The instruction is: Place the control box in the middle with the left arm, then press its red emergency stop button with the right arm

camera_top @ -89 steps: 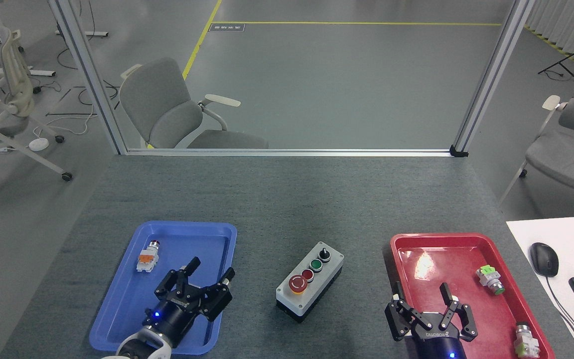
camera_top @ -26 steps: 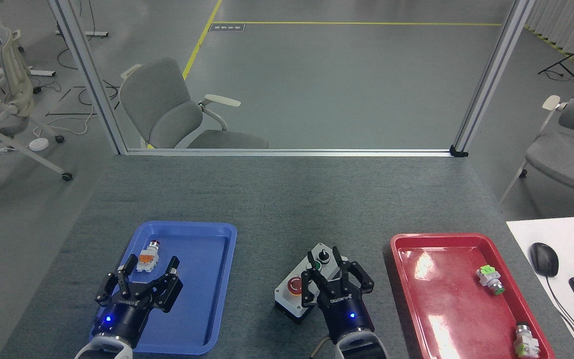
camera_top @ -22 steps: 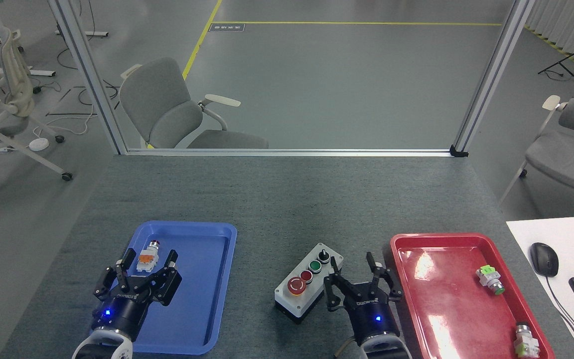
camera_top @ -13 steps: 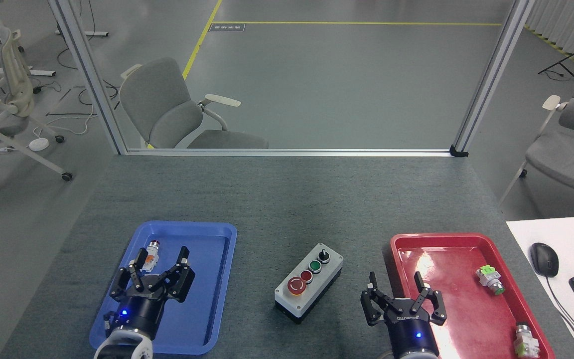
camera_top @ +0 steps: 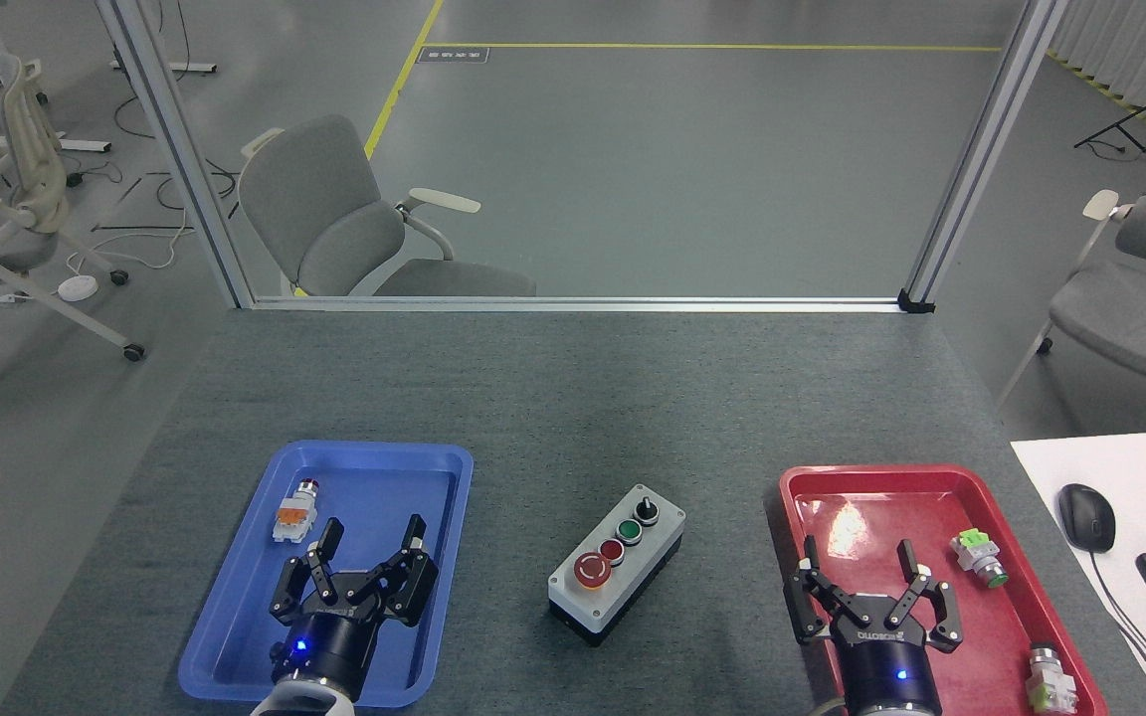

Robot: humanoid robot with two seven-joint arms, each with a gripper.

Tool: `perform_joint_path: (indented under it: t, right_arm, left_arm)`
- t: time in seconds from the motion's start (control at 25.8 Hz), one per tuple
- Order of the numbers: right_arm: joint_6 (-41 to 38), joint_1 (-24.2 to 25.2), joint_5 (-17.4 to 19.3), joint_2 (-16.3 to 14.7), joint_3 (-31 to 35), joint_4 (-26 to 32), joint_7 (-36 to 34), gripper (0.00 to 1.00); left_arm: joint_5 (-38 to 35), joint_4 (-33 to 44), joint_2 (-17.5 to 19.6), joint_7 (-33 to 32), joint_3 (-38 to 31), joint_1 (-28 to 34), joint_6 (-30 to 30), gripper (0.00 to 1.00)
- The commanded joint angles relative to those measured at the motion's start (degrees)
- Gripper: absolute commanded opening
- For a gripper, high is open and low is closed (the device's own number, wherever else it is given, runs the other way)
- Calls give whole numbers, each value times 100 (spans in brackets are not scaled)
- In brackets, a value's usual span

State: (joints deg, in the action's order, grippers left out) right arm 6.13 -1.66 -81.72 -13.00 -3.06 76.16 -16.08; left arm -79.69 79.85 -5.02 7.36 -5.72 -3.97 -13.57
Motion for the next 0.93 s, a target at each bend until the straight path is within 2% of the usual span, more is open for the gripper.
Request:
perform_joint_path:
  t: [0.0,0.12,0.19,0.66,0.89]
  right_arm:
    - [-6,105,121,-326,-2,294,-123,98]
    - [-6,359,411,-318,-2,479,-71,98]
    - [2,465,464,-344,25,532,-71,98]
    - [82,456,534,-361,104,505,-44,98]
    - [-6,421,649,-370,122,488,307,98]
  left_arm:
    - [-178,65,-34,-24,1,20,241,99]
    - [-187,136,-52,-7,115,63,645,99]
    - [-178,171,-52,11,229,99,829,99]
    - [-143,171,-43,37,238,90,821,99]
    - [-143,162,-43,37,238,99,821,99]
